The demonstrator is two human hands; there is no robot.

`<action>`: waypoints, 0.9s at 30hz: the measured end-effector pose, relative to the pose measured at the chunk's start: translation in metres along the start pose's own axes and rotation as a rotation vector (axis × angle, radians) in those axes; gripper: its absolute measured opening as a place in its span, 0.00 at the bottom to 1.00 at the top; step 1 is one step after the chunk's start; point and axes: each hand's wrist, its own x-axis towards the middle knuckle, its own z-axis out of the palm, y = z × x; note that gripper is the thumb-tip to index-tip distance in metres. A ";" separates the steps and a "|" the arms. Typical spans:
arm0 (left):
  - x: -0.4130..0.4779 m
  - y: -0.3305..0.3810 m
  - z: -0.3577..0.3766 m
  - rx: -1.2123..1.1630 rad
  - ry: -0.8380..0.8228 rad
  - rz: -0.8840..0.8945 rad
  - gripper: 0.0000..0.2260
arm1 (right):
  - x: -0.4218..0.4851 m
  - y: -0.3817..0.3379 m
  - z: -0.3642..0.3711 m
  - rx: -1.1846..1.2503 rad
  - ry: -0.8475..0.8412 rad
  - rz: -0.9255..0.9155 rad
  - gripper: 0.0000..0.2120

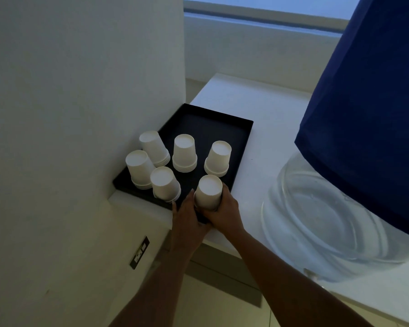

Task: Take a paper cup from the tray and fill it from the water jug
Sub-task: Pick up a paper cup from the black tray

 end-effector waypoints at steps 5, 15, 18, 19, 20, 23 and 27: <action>0.002 0.000 0.006 0.015 0.018 -0.001 0.35 | 0.002 -0.002 -0.001 0.008 -0.012 -0.017 0.37; 0.007 0.009 0.013 -0.081 0.108 -0.144 0.30 | 0.011 0.002 0.002 -0.043 -0.029 -0.022 0.41; 0.009 0.004 0.015 -0.083 0.125 -0.164 0.27 | 0.009 0.003 0.004 -0.053 -0.007 -0.026 0.40; 0.009 0.004 0.015 -0.080 0.128 -0.165 0.26 | 0.009 0.003 0.004 -0.050 0.000 -0.026 0.40; 0.010 0.005 0.015 -0.076 0.128 -0.169 0.25 | 0.009 0.003 0.004 -0.045 0.008 -0.026 0.40; 0.010 0.007 0.015 -0.063 0.113 -0.190 0.23 | 0.008 0.003 0.005 -0.028 0.033 -0.029 0.39; 0.012 0.005 0.016 -0.055 0.126 -0.204 0.23 | 0.006 0.001 0.005 -0.012 0.049 -0.046 0.39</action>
